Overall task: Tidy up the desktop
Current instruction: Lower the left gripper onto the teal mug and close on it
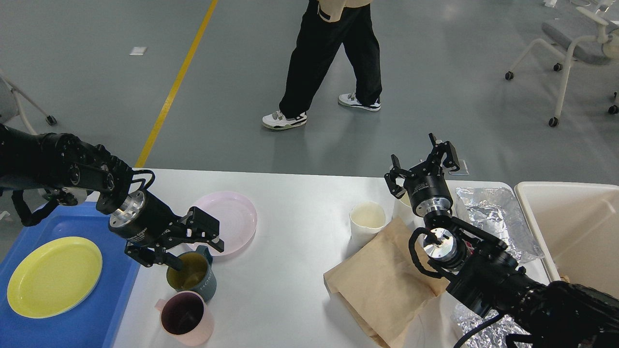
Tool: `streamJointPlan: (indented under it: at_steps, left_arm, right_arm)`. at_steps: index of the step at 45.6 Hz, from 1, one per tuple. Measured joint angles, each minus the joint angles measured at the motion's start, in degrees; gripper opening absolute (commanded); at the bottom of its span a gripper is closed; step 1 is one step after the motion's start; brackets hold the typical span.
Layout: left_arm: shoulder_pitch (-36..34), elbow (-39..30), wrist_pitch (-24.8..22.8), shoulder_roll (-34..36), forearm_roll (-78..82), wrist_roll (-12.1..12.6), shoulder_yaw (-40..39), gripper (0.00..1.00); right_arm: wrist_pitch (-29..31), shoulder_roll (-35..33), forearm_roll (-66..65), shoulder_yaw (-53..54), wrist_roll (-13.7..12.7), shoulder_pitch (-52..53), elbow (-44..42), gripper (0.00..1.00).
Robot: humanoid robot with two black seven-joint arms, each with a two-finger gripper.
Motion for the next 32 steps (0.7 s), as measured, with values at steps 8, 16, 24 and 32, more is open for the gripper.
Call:
streamJointPlan:
  at_steps: [8,16,24,32]
  left_arm:
    - [-0.09,0.02,0.0,-0.06,0.0,0.0,0.0,1.0]
    - [-0.11,0.03,0.0,-0.12,0.0,0.0,0.0,1.0]
    - [-0.18,0.03,0.0,-0.15,0.0,0.0,-0.13,1.0]
    - [-0.09,0.03,0.0,-0.2,0.0,0.0,-0.22,1.0]
  right_arm:
    - [0.0,0.0,-0.01,0.0,0.0,0.0,0.0,1.0]
    - [0.0,-0.01,-0.03,0.0,0.0,0.0,0.0,1.0]
    - [0.0,-0.01,-0.03,0.0,0.0,-0.03,0.0,1.0]
    - [0.0,-0.01,-0.03,0.0,0.0,-0.05,-0.01,1.0]
